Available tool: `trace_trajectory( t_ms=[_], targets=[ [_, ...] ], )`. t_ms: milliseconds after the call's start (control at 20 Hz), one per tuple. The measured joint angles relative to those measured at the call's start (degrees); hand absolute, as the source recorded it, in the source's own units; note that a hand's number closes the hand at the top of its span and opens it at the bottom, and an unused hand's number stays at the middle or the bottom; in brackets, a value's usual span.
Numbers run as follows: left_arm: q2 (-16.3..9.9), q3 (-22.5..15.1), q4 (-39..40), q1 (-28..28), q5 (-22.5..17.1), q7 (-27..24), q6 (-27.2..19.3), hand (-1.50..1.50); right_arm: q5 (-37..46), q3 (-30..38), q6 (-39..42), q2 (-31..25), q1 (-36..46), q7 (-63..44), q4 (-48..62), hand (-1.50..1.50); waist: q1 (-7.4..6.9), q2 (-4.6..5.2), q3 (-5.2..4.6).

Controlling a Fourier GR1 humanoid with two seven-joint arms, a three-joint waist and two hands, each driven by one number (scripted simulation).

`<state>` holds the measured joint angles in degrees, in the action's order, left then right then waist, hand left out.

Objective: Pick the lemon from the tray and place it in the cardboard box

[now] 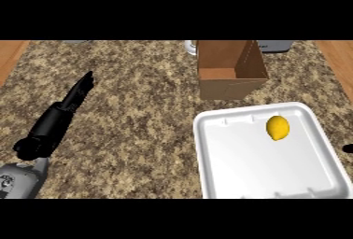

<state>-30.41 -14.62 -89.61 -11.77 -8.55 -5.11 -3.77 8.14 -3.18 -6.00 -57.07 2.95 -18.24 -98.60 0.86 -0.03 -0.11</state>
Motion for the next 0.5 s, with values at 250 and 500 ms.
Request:
trace_trajectory(
  t_ms=[250,500],
  targets=[
    [0.8,0.0,1.6,-2.1,0.2,-0.2,1.6,0.0,0.0,-5.7,11.0,-3.9,4.4,-9.8,-2.4,-1.5,-1.35,0.24,-0.04],
    [1.7,-0.1,2.7,-3.1,0.6,-0.3,2.8,0.0,-0.2,-12.5,20.5,-2.3,13.0,-23.5,-4.9,-1.5,-2.52,0.35,-0.05]
  ],
)
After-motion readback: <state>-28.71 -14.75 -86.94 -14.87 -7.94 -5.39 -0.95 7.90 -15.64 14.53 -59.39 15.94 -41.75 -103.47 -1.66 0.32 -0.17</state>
